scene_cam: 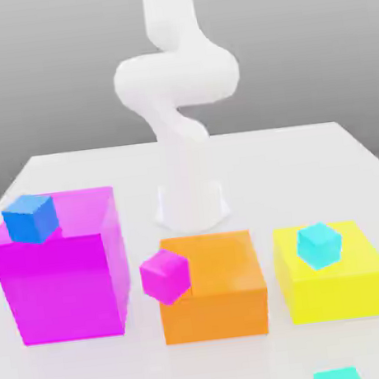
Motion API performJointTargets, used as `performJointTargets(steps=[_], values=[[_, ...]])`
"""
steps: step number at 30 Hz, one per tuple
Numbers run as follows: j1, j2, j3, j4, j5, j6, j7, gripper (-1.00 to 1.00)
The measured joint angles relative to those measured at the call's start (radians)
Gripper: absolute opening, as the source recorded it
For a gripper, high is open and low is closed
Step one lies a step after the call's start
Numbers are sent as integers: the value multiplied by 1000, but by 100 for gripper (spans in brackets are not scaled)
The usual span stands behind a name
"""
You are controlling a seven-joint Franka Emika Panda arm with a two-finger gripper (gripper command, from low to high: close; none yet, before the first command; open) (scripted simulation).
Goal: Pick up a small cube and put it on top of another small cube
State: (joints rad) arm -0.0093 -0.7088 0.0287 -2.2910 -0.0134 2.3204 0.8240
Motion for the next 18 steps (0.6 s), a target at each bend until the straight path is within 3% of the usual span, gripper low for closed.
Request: performJointTargets(steps=[18], values=[[0,659,157,65,-141,147,205,0]])
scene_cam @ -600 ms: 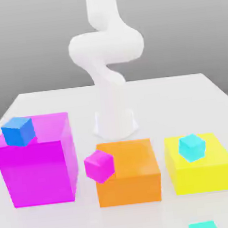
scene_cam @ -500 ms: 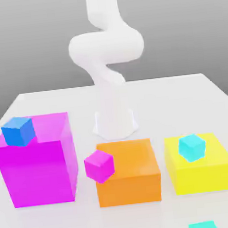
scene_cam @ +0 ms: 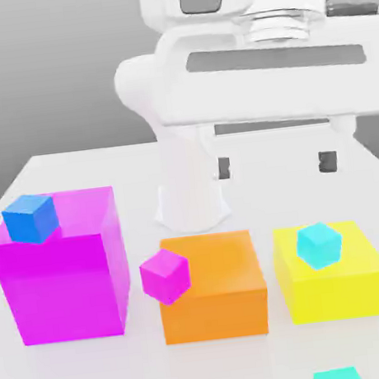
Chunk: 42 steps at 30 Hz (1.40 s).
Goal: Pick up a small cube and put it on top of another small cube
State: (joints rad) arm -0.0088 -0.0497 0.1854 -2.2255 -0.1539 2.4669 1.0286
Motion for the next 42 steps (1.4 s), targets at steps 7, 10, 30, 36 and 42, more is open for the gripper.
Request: performJointTargets(steps=[7,10,30,36,42], values=[[42,250,14,24,-27,59,60,0],[59,355,23,34,-25,86,76,0],[79,415,2,8,-4,101,156,-100],[52,205,-75,-127,14,24,408,-100],[-32,-8,-115,-265,42,-48,662,-100]])
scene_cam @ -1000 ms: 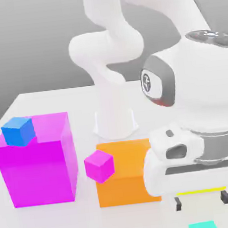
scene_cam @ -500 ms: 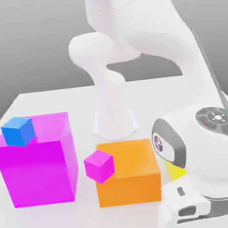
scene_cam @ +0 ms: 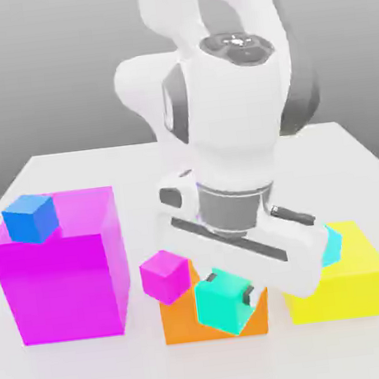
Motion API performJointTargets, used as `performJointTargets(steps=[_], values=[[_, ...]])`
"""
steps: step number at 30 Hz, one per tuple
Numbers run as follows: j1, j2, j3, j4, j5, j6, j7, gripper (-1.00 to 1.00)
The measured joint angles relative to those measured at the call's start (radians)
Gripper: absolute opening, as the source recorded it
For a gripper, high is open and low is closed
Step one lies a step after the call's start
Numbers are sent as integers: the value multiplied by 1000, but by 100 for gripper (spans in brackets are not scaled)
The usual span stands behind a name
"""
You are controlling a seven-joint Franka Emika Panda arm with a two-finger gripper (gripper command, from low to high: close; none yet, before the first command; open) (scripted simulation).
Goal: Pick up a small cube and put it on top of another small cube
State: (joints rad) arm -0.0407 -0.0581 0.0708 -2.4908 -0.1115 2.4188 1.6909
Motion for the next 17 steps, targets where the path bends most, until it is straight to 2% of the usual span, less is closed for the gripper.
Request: performJointTargets(steps=[9,11,14,15,17], values=[[-100,-326,-44,-209,104,-103,336,-100],[-112,-332,-49,-244,119,-72,371,-100],[-117,-259,-49,-285,123,42,382,-100],[-118,-232,-48,-296,123,80,383,100],[-118,-232,-48,-296,123,80,383,100]])
